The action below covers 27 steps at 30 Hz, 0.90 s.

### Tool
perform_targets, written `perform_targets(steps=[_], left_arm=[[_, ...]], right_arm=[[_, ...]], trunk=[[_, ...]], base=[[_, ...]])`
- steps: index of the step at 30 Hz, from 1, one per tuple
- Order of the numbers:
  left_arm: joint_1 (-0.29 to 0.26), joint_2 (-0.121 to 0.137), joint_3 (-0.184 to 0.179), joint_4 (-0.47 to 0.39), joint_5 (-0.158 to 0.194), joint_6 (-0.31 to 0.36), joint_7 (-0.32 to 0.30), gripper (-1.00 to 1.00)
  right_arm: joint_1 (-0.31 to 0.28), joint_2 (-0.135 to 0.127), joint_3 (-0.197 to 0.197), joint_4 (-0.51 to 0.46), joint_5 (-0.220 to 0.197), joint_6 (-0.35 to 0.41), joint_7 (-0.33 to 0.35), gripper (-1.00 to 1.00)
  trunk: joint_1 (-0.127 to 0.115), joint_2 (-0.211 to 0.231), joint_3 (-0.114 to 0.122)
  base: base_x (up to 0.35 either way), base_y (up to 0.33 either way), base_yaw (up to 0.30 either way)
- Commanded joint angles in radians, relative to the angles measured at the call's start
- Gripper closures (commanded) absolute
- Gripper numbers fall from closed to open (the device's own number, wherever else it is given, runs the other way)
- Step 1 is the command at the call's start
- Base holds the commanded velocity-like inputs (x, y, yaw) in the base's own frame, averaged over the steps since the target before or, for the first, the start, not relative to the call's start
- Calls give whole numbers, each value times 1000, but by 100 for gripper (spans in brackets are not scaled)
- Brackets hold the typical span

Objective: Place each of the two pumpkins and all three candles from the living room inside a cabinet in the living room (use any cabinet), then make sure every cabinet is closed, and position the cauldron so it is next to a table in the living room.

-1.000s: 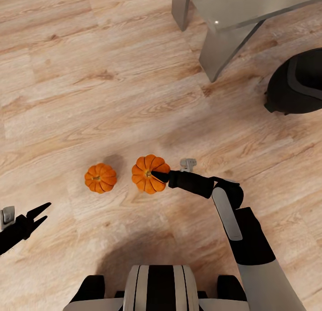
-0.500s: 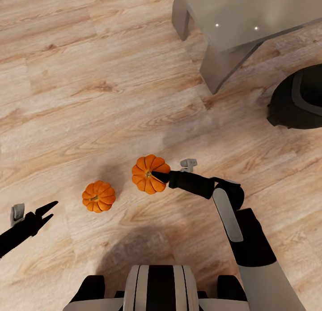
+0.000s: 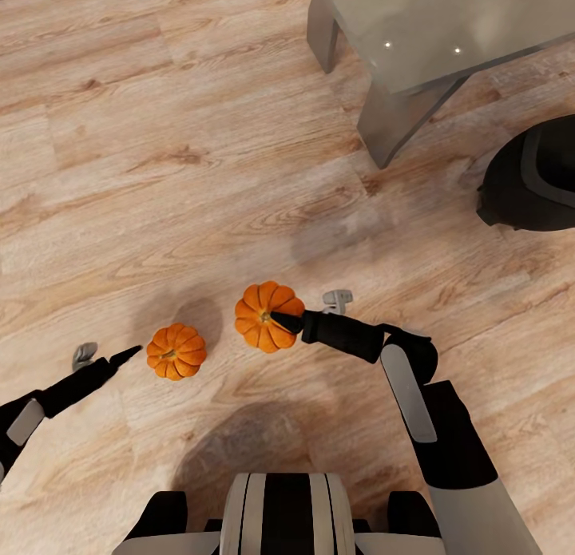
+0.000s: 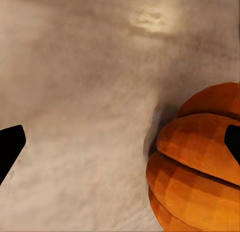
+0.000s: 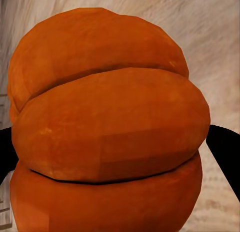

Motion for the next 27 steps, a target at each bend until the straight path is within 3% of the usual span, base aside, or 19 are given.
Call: perform_targets(steps=[1,6,12,27], left_arm=[[-5,13,0,12,-5,-14,-19,-100],[-8,41,5,31,-12,-90,-144,-100],[-7,44,7,33,-9,-100,-199,-100],[-7,43,-4,49,-16,-80,-273,-100]], right_arm=[[0,1,-1,0,1,5,6,100],[4,2,7,-1,2,3,5,100],[7,1,8,-1,2,3,6,100],[7,-13,4,-1,2,3,5,100]], trunk=[[0,0,0],[0,0,0],[0,0,0],[0,0,0]], base=[[0,0,0],[0,0,0],[0,0,0],[0,0,0]])
